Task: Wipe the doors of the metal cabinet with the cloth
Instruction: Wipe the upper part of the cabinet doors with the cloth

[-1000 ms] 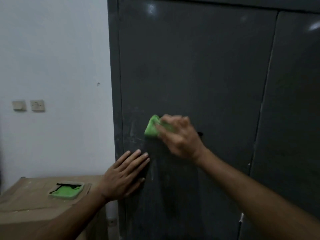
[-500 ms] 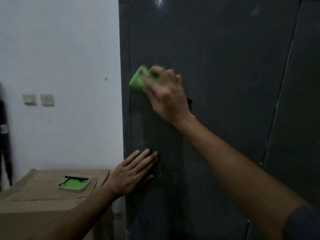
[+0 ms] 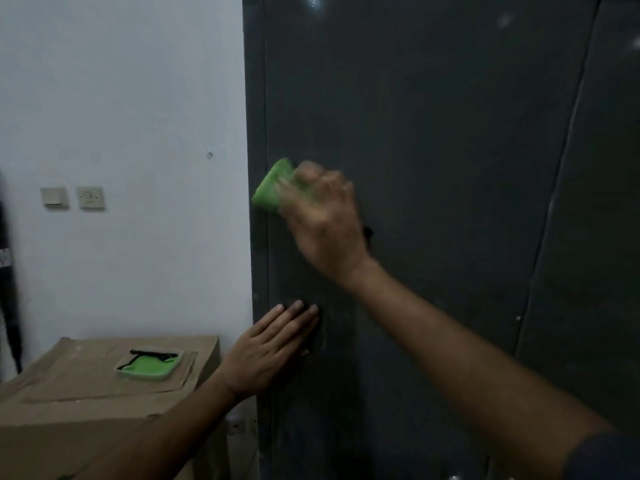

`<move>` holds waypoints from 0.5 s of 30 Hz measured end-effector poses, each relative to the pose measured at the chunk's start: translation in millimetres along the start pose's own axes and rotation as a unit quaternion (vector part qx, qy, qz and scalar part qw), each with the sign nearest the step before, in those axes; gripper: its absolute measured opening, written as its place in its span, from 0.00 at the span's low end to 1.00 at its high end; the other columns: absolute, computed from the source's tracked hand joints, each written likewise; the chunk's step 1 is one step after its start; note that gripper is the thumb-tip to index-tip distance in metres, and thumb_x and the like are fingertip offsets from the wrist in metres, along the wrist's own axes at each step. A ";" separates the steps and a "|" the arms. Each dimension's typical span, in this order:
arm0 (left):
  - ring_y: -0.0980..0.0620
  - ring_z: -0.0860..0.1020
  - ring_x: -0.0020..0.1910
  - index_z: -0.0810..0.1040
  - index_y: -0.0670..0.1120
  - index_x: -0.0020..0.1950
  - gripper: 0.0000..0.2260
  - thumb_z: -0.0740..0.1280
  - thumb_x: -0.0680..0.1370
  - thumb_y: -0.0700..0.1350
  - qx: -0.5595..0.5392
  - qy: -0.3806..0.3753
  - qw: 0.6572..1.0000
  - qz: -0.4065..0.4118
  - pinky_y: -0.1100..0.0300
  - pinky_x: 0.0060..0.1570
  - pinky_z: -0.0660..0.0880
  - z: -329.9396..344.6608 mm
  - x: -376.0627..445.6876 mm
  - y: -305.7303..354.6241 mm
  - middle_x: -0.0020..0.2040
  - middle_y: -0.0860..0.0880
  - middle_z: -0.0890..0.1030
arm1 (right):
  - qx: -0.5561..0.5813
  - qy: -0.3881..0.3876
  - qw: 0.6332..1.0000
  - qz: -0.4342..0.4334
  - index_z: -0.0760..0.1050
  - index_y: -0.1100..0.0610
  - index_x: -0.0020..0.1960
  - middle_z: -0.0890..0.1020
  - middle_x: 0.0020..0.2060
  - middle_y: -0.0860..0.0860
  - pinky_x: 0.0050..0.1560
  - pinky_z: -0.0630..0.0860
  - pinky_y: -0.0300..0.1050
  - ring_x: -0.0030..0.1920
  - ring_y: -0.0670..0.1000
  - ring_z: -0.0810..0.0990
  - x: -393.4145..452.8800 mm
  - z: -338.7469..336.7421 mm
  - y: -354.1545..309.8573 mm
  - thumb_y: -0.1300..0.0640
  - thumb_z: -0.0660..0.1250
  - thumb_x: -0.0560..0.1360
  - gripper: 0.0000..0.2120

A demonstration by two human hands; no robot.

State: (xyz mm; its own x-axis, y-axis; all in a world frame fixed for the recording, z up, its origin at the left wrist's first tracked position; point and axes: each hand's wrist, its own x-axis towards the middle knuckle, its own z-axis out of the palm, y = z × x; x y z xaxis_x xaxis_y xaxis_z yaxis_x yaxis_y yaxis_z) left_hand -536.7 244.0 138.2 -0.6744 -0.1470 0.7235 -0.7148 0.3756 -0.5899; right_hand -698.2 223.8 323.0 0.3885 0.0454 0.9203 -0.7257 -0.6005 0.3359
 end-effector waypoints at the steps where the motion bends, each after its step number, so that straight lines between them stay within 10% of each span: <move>1: 0.44 0.72 0.72 0.74 0.43 0.72 0.19 0.59 0.84 0.49 -0.002 0.004 1.000 0.004 0.48 0.72 0.66 -0.1 -1.9 1.0 0.72 0.43 0.74 | 0.002 -0.054 0.993 -0.103 0.78 0.54 0.66 0.78 0.63 0.59 0.50 0.73 0.53 0.53 0.61 0.78 -25.1 2.8 -12.0 0.57 0.70 0.74 0.20; 5: 0.44 0.68 0.75 0.67 0.42 0.76 0.19 0.53 0.86 0.45 -0.012 -0.028 0.999 0.037 0.48 0.76 0.59 -1.8 -20.0 -1.4 0.76 0.43 0.69 | -0.014 -0.164 0.943 -0.288 0.80 0.53 0.64 0.80 0.62 0.57 0.49 0.76 0.51 0.52 0.59 0.81 -61.1 -29.0 26.5 0.57 0.72 0.74 0.19; 11: 0.44 0.65 0.77 0.64 0.43 0.78 0.21 0.53 0.85 0.46 -0.028 -0.066 0.997 0.021 0.49 0.77 0.57 -2.3 -29.6 0.3 0.78 0.44 0.66 | -0.031 0.043 0.995 0.081 0.79 0.54 0.65 0.76 0.62 0.57 0.51 0.72 0.53 0.54 0.59 0.74 -42.2 -16.7 22.0 0.54 0.67 0.79 0.15; 15: 0.44 0.61 0.79 0.61 0.42 0.79 0.21 0.50 0.87 0.46 -0.039 -0.062 0.997 0.028 0.49 0.78 0.56 -0.7 -31.5 -3.2 0.78 0.44 0.65 | -0.015 -0.124 0.973 -0.196 0.79 0.54 0.65 0.78 0.63 0.56 0.48 0.77 0.52 0.52 0.59 0.81 -103.2 -17.4 -0.9 0.58 0.74 0.72 0.22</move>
State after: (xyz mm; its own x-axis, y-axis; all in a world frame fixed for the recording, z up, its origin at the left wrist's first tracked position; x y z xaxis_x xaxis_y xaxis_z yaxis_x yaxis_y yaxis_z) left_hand -513.0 248.0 117.5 -0.7340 -0.2344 0.6374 -0.6623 0.4550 -0.5952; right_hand -747.6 233.6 231.2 0.7615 0.0698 0.6444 -0.5088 -0.5515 0.6610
